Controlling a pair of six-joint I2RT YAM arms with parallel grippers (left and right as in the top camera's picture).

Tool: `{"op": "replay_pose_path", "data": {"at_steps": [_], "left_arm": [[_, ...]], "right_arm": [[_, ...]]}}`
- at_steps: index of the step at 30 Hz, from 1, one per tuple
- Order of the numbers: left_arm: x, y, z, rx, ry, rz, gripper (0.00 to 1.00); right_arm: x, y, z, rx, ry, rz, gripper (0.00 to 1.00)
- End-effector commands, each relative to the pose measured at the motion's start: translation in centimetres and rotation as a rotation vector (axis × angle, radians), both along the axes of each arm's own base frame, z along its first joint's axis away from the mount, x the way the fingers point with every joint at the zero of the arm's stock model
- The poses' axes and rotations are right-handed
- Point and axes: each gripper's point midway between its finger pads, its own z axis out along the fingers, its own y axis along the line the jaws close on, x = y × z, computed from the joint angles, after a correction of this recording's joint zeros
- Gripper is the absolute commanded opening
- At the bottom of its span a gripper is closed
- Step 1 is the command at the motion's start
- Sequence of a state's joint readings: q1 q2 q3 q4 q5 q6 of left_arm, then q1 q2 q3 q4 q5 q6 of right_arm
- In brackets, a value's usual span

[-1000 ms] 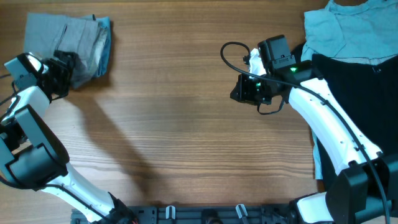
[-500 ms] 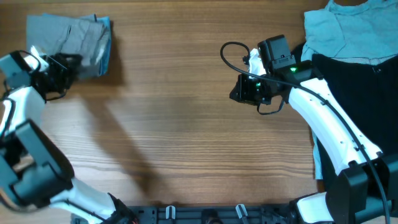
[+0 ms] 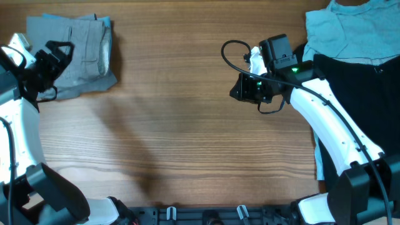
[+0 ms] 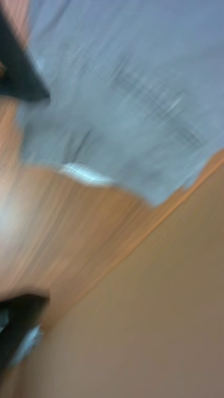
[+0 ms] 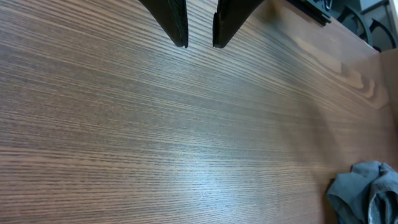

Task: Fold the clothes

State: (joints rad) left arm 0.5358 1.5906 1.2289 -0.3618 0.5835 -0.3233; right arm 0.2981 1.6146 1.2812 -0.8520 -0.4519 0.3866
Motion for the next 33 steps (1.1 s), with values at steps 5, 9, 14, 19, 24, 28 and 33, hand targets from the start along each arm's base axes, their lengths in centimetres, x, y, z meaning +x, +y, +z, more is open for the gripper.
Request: {"op": "replay_pose_path", "data": {"at_steps": [5, 9, 14, 19, 24, 28, 33], "left_arm": [[4.7, 3.3, -7.1, 0.181, 0.025, 0.02, 0.07], [6.7, 2.5, -13.8, 0.129, 0.074, 0.004, 0.39], [6.6, 1.6, -18.1, 0.054, 0.15, 0.015, 0.63], [6.7, 0.8, -13.1, 0.037, 0.079, -0.037, 0.85], [5.1, -1.0, -2.4, 0.118, -0.01, -0.108, 0.89], [1.7, -4.6, 5.4, 0.233, -0.079, -0.219, 0.92], [-5.0, -10.5, 10.5, 0.33, -0.093, -0.349, 1.0]], "right_arm": [[0.3, 0.4, 0.7, 0.021, -0.037, 0.022, 0.19], [0.3, 0.4, 0.7, 0.02, -0.035, 0.022, 0.19], [0.3, 0.4, 0.6, 0.019, -0.035, 0.024, 0.2], [0.4, 0.4, 1.0, 0.022, -0.045, 0.025, 0.19], [1.3, -0.1, 3.9, -0.004, -0.169, 0.032, 0.19], [1.7, -1.7, 8.0, -0.068, -0.34, 0.015, 0.19], [0.1, -3.4, 15.9, -0.102, -0.649, 0.034, 0.27]]}}
